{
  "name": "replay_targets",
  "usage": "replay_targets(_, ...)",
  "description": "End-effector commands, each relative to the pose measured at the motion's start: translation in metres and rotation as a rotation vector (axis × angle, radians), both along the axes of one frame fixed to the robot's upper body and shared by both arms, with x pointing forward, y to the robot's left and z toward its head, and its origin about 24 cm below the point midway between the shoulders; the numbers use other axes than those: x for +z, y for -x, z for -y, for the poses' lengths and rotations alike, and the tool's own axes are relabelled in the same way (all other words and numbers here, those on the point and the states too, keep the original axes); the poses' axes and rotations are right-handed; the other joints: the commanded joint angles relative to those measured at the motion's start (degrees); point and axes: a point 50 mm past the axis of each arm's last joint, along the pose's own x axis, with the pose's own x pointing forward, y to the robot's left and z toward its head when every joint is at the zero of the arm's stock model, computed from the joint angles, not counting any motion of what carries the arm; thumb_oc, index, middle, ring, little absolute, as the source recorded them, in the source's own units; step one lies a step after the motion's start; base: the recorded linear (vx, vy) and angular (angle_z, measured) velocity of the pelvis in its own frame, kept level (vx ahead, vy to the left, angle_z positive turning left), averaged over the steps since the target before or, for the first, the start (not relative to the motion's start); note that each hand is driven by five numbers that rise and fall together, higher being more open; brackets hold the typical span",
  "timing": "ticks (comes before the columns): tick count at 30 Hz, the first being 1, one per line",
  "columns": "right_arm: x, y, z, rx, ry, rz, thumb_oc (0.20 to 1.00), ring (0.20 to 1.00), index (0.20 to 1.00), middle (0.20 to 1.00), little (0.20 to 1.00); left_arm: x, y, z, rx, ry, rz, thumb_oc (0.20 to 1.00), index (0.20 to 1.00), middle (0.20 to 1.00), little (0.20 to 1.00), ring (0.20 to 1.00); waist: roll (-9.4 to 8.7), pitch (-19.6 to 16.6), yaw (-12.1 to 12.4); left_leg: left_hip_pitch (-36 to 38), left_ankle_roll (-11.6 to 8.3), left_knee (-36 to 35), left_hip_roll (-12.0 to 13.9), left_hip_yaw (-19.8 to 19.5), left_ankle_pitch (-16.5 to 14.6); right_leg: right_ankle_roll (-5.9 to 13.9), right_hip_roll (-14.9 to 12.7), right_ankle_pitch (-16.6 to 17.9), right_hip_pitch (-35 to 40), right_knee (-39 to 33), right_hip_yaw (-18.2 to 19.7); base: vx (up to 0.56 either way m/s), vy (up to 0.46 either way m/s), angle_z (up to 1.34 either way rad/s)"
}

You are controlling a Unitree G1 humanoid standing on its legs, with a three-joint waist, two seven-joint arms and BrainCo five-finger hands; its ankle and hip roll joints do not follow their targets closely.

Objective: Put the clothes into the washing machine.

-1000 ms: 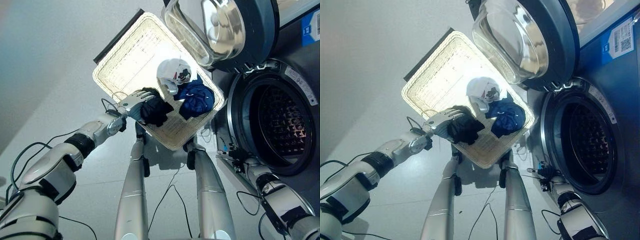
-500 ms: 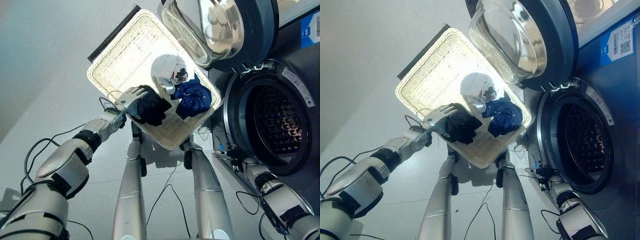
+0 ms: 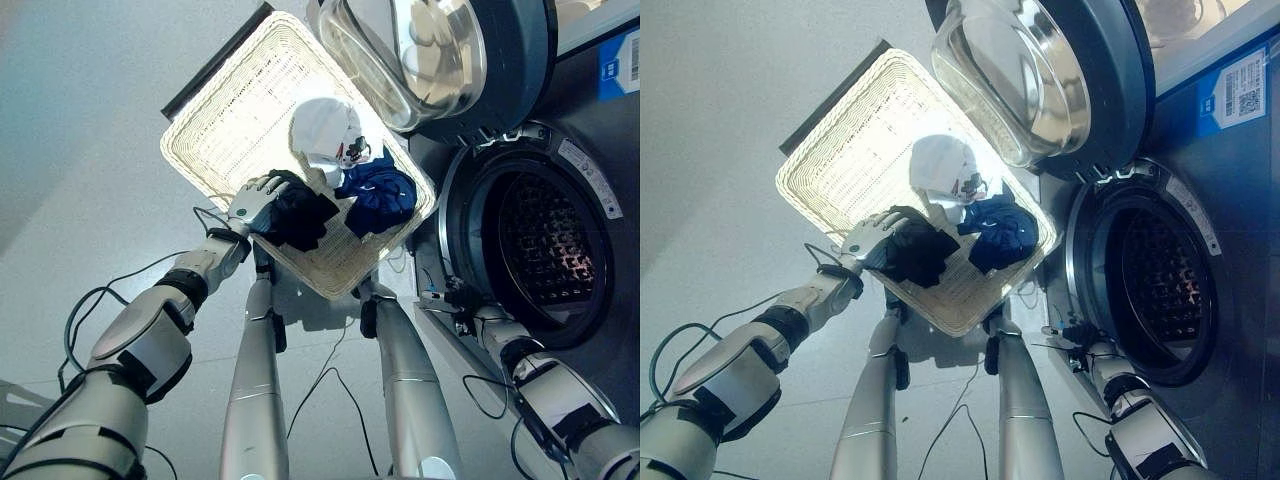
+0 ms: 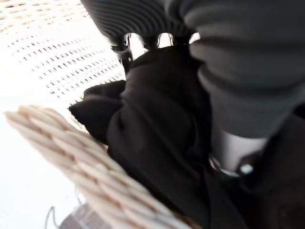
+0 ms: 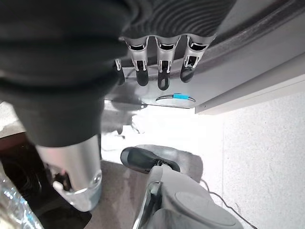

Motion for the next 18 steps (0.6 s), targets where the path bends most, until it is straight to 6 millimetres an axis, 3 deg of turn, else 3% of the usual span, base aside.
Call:
replay_targets(1,0.000,0.002,0.004,-0.026,-0.010,0.021,1.000,1.000,1.000,1.000,1.000,-0.037,0.011,-0.014,0.084,0.004,-0.138,0.200,0.200,0.200,0.200,0.200,-2.61,-0.61,1.43,-1.05,1.21,6.80,-3.83,1.11,-6.82,5.40,3.73,13.66,1.19,-13.54,2.31,0.00,0.000,0.00)
replay_targets(12,0.010,-0.007,-0.003,-0.091,-0.134,0.148,1.000,1.000,1.000,1.000,1.000,-0.045,0.013,-0.004,0.073,0.068,-0.164,0.200,0.200,0.200,0.200,0.200,-3.13,-0.61,1.43,-0.72,1.23,6.41,-4.07,0.86,-6.63,5.54,4.00,13.76,1.74,-13.71,2.32,0.00,-0.004,-0.01)
replay_targets(17,0.028,-0.014,-0.002,-0.193,-0.302,0.357,1.000,1.000,1.000,1.000,1.000,-0.046,0.015,-0.009,0.116,0.185,-0.129,0.200,0.200,0.200,0.200,0.200,-3.24,-0.61,1.21,-0.67,1.17,6.49,-4.02,0.73,-6.68,5.69,4.14,13.80,1.74,-13.51,2.67,0.00,0.004,-0.01)
replay_targets(18,0.037,-0.016,-0.003,-0.223,-0.393,0.461,1.000,1.000,1.000,1.000,1.000,-0.044,0.016,-0.011,0.136,0.308,-0.085,0.200,0.200,0.200,0.200,0.200,-3.26,-0.61,1.08,-0.45,1.16,6.39,-3.98,0.81,-6.70,5.72,4.27,13.67,1.88,-13.40,2.85,0.01,0.030,-0.04)
